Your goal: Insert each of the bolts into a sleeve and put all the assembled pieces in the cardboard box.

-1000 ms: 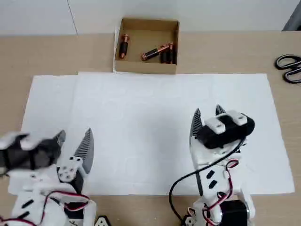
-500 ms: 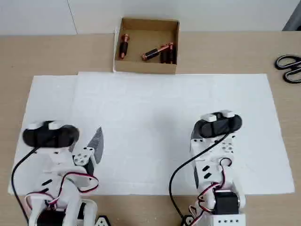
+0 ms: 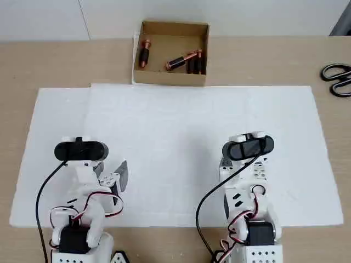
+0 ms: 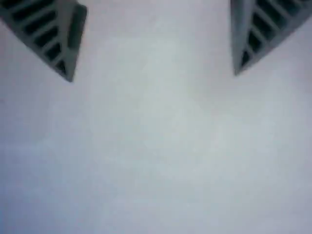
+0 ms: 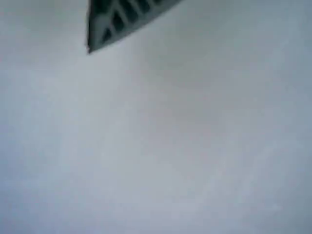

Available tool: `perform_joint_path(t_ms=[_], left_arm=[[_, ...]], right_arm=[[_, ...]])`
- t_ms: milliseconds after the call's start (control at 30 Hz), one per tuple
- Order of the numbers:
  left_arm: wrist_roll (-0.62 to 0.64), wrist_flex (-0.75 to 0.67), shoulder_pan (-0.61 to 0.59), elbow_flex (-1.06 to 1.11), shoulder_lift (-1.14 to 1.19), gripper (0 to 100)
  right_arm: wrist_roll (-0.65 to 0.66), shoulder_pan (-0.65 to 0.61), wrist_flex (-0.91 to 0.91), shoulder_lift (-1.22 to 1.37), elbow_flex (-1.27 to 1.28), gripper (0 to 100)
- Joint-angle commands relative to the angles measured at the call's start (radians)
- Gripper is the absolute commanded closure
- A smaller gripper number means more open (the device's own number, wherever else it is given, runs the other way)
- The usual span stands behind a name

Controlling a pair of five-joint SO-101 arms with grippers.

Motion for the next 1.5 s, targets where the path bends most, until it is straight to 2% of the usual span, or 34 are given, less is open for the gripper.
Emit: perform_joint_path(t_ms=[0,133,1467], left_arm=[[-0.009,-0.021,0.008,0.007,-0.011,80],[-0.008,-0.031,0.006,0.065,-0.011,80],[-0.006,-0.031,0.008,0.061,-0.011,80]], right_arm=[[0.000,0.005,0.082,-0.007,0.009,82.6],[0.000,0.005,0.096,-0.008,0.009,82.6],[0.000,0.005,0.096,-0.008,0.009,82.6]])
